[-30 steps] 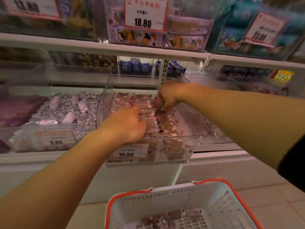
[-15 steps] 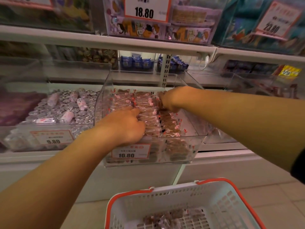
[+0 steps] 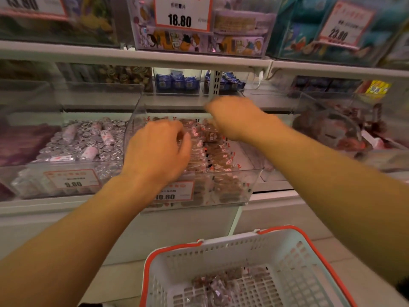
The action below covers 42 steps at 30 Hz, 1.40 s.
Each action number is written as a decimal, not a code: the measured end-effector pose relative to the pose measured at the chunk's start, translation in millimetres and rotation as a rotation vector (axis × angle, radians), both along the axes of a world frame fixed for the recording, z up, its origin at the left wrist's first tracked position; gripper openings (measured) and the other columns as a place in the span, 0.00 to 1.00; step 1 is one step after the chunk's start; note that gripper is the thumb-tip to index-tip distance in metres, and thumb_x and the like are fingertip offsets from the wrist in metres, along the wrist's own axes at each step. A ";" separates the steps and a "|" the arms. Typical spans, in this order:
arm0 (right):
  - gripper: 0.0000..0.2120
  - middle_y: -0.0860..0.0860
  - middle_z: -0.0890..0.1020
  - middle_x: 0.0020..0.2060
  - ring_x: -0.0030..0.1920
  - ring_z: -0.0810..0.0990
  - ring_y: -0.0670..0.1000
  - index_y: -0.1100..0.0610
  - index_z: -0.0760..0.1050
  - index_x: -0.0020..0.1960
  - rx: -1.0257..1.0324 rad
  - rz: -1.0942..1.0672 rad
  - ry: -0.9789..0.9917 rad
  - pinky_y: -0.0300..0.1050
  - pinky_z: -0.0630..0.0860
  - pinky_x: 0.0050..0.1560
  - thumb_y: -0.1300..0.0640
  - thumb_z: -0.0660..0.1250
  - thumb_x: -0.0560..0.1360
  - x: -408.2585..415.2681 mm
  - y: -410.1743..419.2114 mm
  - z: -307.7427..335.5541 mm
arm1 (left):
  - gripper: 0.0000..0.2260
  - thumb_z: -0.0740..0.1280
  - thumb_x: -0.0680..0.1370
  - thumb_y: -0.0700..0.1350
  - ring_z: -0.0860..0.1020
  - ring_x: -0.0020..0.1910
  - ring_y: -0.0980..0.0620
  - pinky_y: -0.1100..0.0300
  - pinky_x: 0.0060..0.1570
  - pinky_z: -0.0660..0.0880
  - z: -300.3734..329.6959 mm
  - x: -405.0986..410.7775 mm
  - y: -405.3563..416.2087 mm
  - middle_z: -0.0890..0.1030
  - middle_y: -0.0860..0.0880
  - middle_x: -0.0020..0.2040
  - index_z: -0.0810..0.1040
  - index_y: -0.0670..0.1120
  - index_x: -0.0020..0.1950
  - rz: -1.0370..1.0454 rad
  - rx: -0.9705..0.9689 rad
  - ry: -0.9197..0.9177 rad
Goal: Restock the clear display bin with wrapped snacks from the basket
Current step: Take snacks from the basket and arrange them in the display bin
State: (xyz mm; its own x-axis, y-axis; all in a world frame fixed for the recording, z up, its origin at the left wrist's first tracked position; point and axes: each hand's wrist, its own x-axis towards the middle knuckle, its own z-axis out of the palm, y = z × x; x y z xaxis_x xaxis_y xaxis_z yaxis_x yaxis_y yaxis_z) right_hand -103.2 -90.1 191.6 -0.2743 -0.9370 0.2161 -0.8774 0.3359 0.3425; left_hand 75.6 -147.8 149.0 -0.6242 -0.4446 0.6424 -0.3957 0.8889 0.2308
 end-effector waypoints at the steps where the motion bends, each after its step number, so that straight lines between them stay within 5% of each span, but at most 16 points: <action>1: 0.09 0.53 0.81 0.51 0.50 0.80 0.56 0.56 0.77 0.59 -0.215 0.100 -0.030 0.53 0.79 0.50 0.58 0.63 0.80 8.4 19.9 -5.0 | 0.11 0.62 0.79 0.49 0.75 0.33 0.50 0.58 0.32 0.67 2.3 3.7 7.7 0.77 0.51 0.34 0.76 0.48 0.39 -0.079 -0.070 0.073; 4: 0.08 0.52 0.81 0.43 0.44 0.77 0.51 0.58 0.79 0.50 -0.969 0.358 -0.182 0.44 0.72 0.46 0.58 0.62 0.80 33.6 93.7 -54.8 | 0.13 0.65 0.77 0.46 0.70 0.29 0.49 0.59 0.27 0.64 -12.7 11.4 38.0 0.72 0.51 0.30 0.69 0.50 0.33 -0.392 -0.277 0.184; 6: 0.08 0.51 0.79 0.39 0.40 0.75 0.50 0.58 0.78 0.47 -1.202 0.187 -0.333 0.41 0.69 0.43 0.59 0.61 0.80 46.4 139.0 -122.5 | 0.12 0.66 0.76 0.46 0.73 0.30 0.46 0.56 0.26 0.68 -44.4 9.4 63.5 0.75 0.49 0.31 0.71 0.48 0.33 -0.539 -0.317 0.035; 7: 0.07 0.51 0.79 0.39 0.40 0.76 0.51 0.58 0.78 0.47 -1.164 0.053 -0.487 0.41 0.70 0.43 0.58 0.62 0.79 50.6 156.1 -162.2 | 0.10 0.65 0.76 0.47 0.76 0.32 0.45 0.56 0.26 0.69 -67.3 8.4 75.7 0.77 0.48 0.33 0.73 0.48 0.35 -0.569 -0.286 -0.154; 9: 0.08 0.51 0.80 0.44 0.45 0.80 0.54 0.58 0.78 0.54 -0.754 -0.288 -0.897 0.42 0.74 0.44 0.59 0.68 0.76 60.8 182.0 -244.3 | 0.07 0.63 0.77 0.51 0.80 0.42 0.43 0.53 0.34 0.73 -122.1 7.5 94.5 0.81 0.47 0.44 0.76 0.49 0.44 -0.513 -0.102 -0.667; 11: 0.25 0.53 0.79 0.53 0.56 0.80 0.58 0.59 0.73 0.65 -0.188 -0.451 -1.178 0.37 0.75 0.51 0.57 0.76 0.71 70.3 201.9 -314.5 | 0.11 0.63 0.78 0.54 0.79 0.54 0.42 0.50 0.49 0.76 -185.8 16.2 106.1 0.81 0.45 0.55 0.77 0.49 0.55 -0.322 0.200 -0.959; 14: 0.57 0.58 0.58 0.77 0.74 0.65 0.61 0.55 0.48 0.80 0.338 -0.619 -1.304 0.55 0.70 0.69 0.49 0.82 0.64 74.8 217.3 -379.3 | 0.20 0.66 0.77 0.55 0.76 0.60 0.42 0.51 0.58 0.74 -266.5 38.4 120.9 0.77 0.44 0.63 0.73 0.46 0.65 -0.077 0.689 -0.928; 16: 0.64 0.57 0.43 0.80 0.77 0.57 0.62 0.51 0.38 0.81 0.479 -0.699 -1.287 0.57 0.69 0.70 0.48 0.83 0.63 73.9 219.1 -404.0 | 0.25 0.68 0.77 0.53 0.75 0.60 0.40 0.50 0.56 0.74 -308.0 48.7 125.7 0.72 0.42 0.66 0.67 0.45 0.70 0.012 0.791 -0.969; 20: 0.69 0.52 0.32 0.78 0.76 0.62 0.63 0.42 0.33 0.78 0.462 -0.645 -1.190 0.59 0.75 0.63 0.53 0.84 0.61 79.5 204.3 -434.9 | 0.36 0.70 0.76 0.49 0.71 0.66 0.38 0.48 0.61 0.73 -360.8 53.2 119.4 0.59 0.44 0.75 0.55 0.45 0.78 0.105 0.917 -1.051; 23: 0.61 0.47 0.37 0.79 0.77 0.55 0.64 0.43 0.40 0.79 0.228 -0.645 -1.146 0.58 0.72 0.65 0.49 0.82 0.64 80.6 190.3 -454.2 | 0.39 0.73 0.75 0.46 0.70 0.68 0.39 0.48 0.61 0.73 -384.9 39.9 116.9 0.55 0.48 0.78 0.53 0.48 0.79 0.093 0.909 -1.024; 27: 0.45 0.53 0.52 0.78 0.73 0.61 0.64 0.49 0.53 0.77 0.000 -0.660 -1.179 0.59 0.66 0.69 0.41 0.75 0.70 82.1 176.7 -477.4 | 0.41 0.77 0.70 0.43 0.71 0.64 0.36 0.45 0.59 0.73 -411.3 22.6 122.3 0.59 0.47 0.76 0.56 0.49 0.77 0.091 0.861 -0.955; 33: 0.35 0.58 0.68 0.67 0.63 0.71 0.61 0.52 0.62 0.71 -0.071 -0.656 -1.168 0.57 0.74 0.60 0.52 0.77 0.70 75.1 173.7 -489.9 | 0.39 0.72 0.73 0.34 0.67 0.64 0.37 0.48 0.49 0.72 -439.5 20.9 125.5 0.68 0.47 0.71 0.55 0.52 0.77 0.184 0.786 -0.891; 38: 0.25 0.51 0.71 0.52 0.44 0.73 0.53 0.53 0.68 0.54 -0.196 -0.776 -1.393 0.32 0.69 0.36 0.60 0.80 0.66 68.4 172.0 -490.9 | 0.31 0.76 0.71 0.37 0.70 0.58 0.41 0.49 0.48 0.71 -444.2 26.1 120.6 0.71 0.47 0.65 0.65 0.51 0.68 0.119 0.801 -0.791; 40: 0.24 0.47 0.75 0.45 0.41 0.75 0.48 0.52 0.68 0.52 -0.231 -0.799 -1.472 0.32 0.70 0.36 0.60 0.80 0.66 69.9 176.0 -494.1 | 0.26 0.75 0.70 0.37 0.72 0.54 0.43 0.50 0.46 0.72 -443.3 24.1 119.0 0.72 0.48 0.61 0.67 0.50 0.62 0.118 0.814 -0.767; 42: 0.20 0.51 0.78 0.43 0.44 0.79 0.56 0.54 0.69 0.49 -0.326 -0.888 -1.661 0.41 0.79 0.37 0.67 0.77 0.68 72.2 180.5 -495.4 | 0.22 0.75 0.70 0.43 0.75 0.50 0.45 0.49 0.47 0.75 -441.4 23.0 117.0 0.76 0.47 0.55 0.69 0.47 0.58 0.114 0.836 -0.770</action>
